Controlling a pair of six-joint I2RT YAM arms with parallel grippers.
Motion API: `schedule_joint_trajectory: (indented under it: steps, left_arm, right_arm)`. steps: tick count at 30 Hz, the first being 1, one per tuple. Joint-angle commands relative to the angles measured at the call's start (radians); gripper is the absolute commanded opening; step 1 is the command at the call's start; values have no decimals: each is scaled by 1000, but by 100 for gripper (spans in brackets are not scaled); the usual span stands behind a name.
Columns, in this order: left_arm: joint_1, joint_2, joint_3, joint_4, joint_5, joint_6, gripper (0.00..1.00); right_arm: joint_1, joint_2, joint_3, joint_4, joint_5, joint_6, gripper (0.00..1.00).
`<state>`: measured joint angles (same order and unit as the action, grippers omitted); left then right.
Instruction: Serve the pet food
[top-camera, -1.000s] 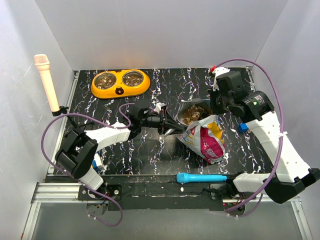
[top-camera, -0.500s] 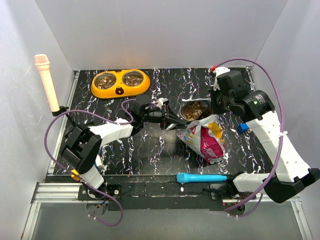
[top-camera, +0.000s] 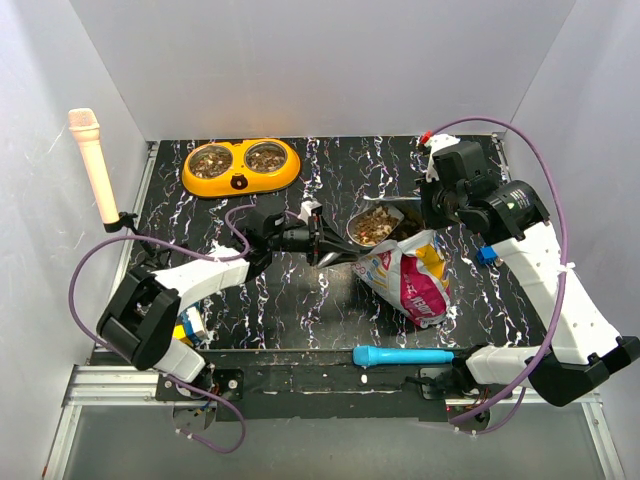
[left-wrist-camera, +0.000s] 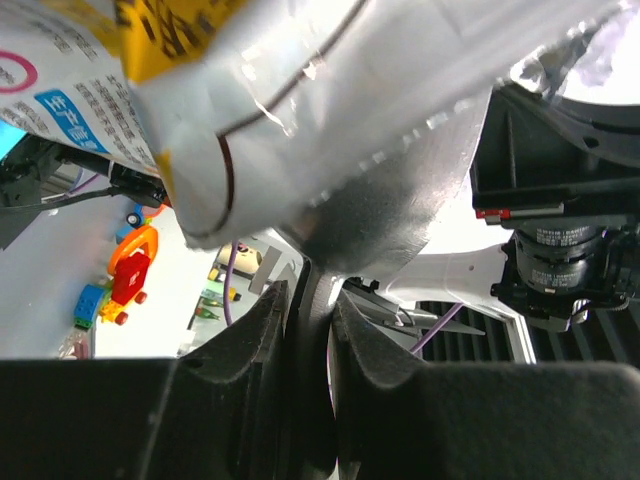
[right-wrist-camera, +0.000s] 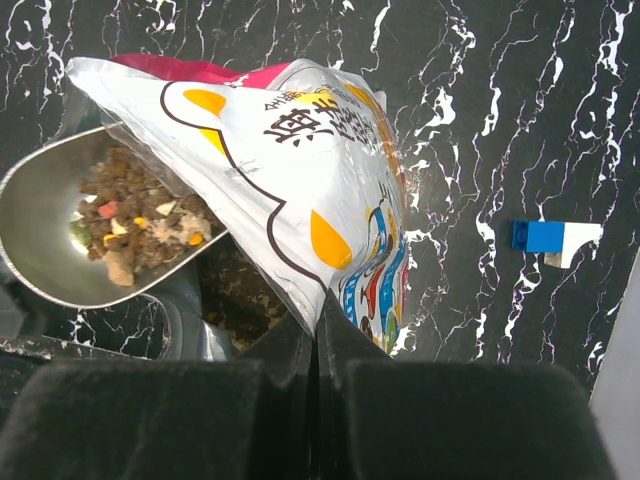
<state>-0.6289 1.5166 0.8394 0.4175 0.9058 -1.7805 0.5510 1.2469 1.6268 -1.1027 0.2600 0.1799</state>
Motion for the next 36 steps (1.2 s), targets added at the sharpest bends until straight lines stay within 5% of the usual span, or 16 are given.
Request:
schedule_joint_trajectory:
  steps: [1, 13, 36]
  left_arm:
    - [26, -93, 50, -110, -27, 70, 0]
    - [28, -209, 43, -154, -25, 0, 0]
    - [46, -411, 216, -525, -7, 108, 0]
  right_arm:
    - [-5, -86, 77, 219, 58, -20, 1]
    - [-5, -101, 64, 222, 68, -31, 1]
    - [-5, -86, 71, 218, 55, -17, 1]
